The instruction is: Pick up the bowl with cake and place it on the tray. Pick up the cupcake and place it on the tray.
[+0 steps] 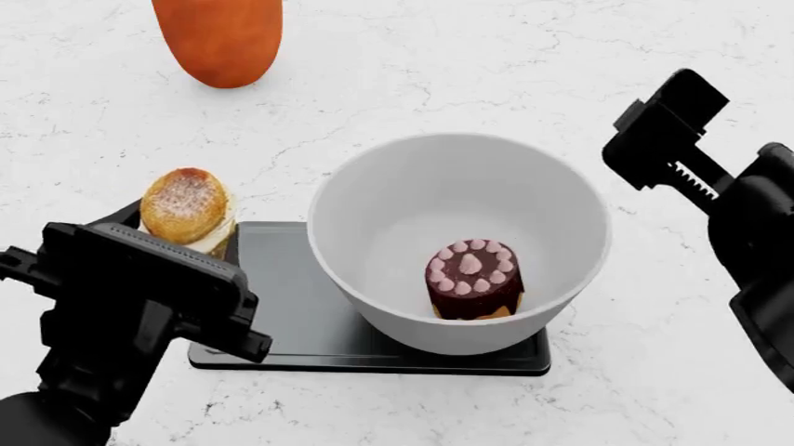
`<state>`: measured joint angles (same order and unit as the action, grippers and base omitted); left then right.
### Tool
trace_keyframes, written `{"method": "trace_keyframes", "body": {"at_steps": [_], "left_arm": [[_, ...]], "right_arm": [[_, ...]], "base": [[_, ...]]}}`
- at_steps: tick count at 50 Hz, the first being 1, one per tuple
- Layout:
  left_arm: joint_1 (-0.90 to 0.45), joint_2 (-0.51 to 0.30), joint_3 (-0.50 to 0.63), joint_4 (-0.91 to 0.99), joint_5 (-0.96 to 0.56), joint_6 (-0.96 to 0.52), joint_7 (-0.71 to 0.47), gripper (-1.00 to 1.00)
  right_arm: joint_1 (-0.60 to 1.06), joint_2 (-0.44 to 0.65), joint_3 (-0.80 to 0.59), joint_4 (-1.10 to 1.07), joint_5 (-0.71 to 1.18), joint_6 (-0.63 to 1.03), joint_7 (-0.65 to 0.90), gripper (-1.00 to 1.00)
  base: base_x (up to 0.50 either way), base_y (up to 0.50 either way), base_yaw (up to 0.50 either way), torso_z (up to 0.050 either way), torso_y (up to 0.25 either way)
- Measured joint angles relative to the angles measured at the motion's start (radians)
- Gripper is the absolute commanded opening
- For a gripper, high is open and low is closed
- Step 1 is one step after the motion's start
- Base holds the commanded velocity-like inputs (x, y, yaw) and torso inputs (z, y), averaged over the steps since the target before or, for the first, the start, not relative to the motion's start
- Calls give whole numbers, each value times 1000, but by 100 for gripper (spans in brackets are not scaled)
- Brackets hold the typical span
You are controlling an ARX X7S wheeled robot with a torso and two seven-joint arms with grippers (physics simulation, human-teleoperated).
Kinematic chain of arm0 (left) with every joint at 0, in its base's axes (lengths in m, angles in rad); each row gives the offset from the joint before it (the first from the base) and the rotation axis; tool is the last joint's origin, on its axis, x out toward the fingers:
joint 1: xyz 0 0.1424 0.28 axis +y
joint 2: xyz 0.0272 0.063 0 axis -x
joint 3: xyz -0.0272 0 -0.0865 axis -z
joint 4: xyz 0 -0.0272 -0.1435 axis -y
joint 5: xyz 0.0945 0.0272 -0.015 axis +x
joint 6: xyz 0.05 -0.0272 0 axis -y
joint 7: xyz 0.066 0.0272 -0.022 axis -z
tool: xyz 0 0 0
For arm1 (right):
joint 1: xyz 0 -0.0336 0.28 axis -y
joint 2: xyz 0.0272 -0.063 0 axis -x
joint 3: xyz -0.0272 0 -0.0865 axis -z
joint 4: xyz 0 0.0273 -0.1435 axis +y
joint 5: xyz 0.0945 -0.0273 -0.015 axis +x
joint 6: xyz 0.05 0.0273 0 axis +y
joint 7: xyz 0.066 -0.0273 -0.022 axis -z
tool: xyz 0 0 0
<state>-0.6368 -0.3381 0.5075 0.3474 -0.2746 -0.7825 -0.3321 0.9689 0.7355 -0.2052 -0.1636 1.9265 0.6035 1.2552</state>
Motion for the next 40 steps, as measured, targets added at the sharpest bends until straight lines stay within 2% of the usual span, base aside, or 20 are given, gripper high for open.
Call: {"method": "trace_keyframes", "body": {"at_steps": [23, 40], "left_arm": [[-24, -5, 49, -123, -10, 123, 119, -100], [-15, 12, 56, -317, -32, 204, 190, -100]], "right_arm": [[20, 42, 19, -49, 4, 4, 18, 100], [29, 47, 18, -58, -7, -3, 27, 100]], "base": [[0, 0, 0, 0, 0], [0, 0, 0, 0, 1]]}}
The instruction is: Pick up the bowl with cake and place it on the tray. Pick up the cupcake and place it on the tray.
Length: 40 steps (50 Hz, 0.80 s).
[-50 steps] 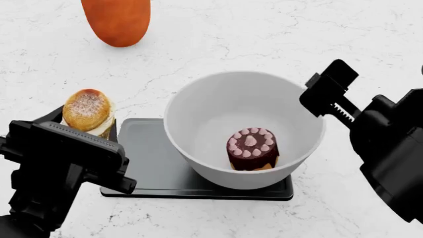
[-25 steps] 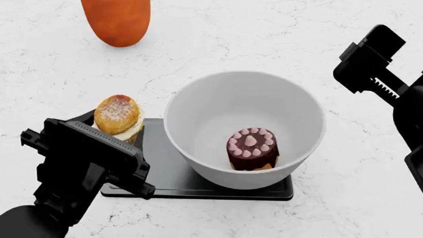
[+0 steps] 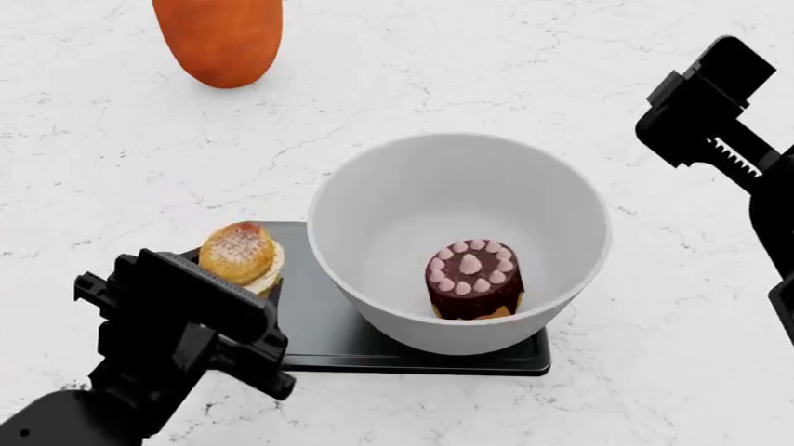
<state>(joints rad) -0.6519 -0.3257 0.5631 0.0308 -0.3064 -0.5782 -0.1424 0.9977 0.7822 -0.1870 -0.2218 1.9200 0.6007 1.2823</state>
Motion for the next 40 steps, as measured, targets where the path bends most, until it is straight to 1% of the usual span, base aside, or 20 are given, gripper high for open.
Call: {"method": "trace_keyframes", "body": {"at_steps": [29, 30, 40], "left_arm": [[-18, 37, -9, -181, -34, 73, 62, -100], [-18, 37, -9, -184, -34, 74, 63, 100], [-27, 35, -7, -190, -47, 72, 55, 100]], "right_arm": [[7, -13, -23, 15, -33, 3, -30, 100], [6, -13, -23, 16, -34, 2, -30, 100], [4, -14, -25, 20, -38, -1, -34, 100]], "base": [[0, 0, 0, 0, 0], [0, 0, 0, 0, 0], [0, 0, 0, 0, 0]]}}
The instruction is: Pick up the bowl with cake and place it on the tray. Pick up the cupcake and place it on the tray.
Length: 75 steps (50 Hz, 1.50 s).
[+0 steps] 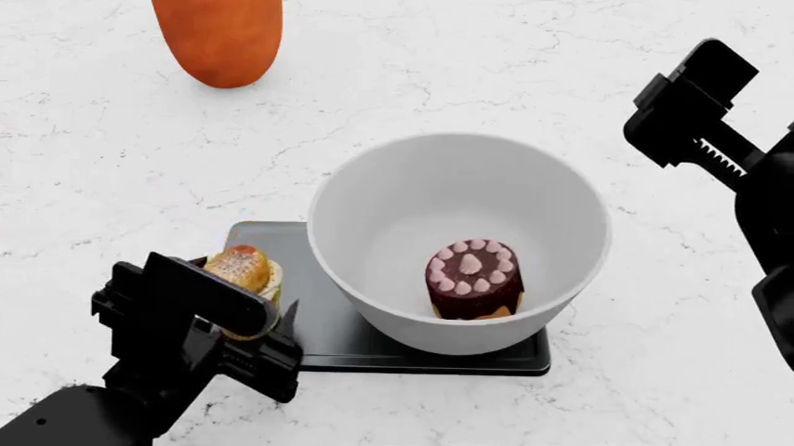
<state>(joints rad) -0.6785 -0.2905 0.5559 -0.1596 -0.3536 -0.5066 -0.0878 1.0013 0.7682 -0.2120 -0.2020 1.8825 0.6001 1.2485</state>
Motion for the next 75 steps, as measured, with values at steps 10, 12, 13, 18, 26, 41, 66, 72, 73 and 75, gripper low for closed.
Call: {"method": "trace_keyframes", "body": {"at_steps": [10, 12, 13, 18, 26, 41, 66, 72, 73, 75], "left_arm": [[11, -20, -1, 66, -15, -35, -21, 100], [15, -26, -3, 88, -19, -46, -27, 100], [18, -30, -4, 104, -21, -53, -31, 100], [28, -50, -13, 183, -35, -89, -52, 100], [54, -88, -29, 344, -63, -155, -92, 100], [118, -159, -102, 736, -161, -302, -199, 100], [-1076, -659, 1428, 1166, -334, 591, -1160, 100], [-1347, -716, 1854, 1185, -237, 775, -1305, 100], [-1378, -729, 1907, 1187, -218, 797, -1322, 100], [-1432, -759, 1998, 1190, -181, 835, -1351, 100]], "right_arm": [[5, -2, -4, 4, -3, 0, -2, 100], [7, -2, -5, 4, -3, 0, -2, 100], [8, -2, -6, 3, -2, 0, -1, 100], [13, -2, -6, -2, 1, 1, 2, 100], [29, 5, -8, -13, 12, 6, 16, 100], [114, 31, -15, -74, 60, 44, 68, 100], [-177, 338, 448, -621, 302, 77, 115, 100], [-193, 399, 557, -701, 401, 62, 148, 100], [-194, 407, 575, -712, 418, 61, 153, 100], [-198, 420, 610, -730, 447, 62, 164, 100]], "base": [[0, 0, 0, 0, 0], [0, 0, 0, 0, 0], [0, 0, 0, 0, 0], [0, 0, 0, 0, 0], [0, 0, 0, 0, 0], [0, 0, 0, 0, 0], [0, 0, 0, 0, 0], [0, 0, 0, 0, 0], [0, 0, 0, 0, 0], [0, 0, 0, 0, 0]]}}
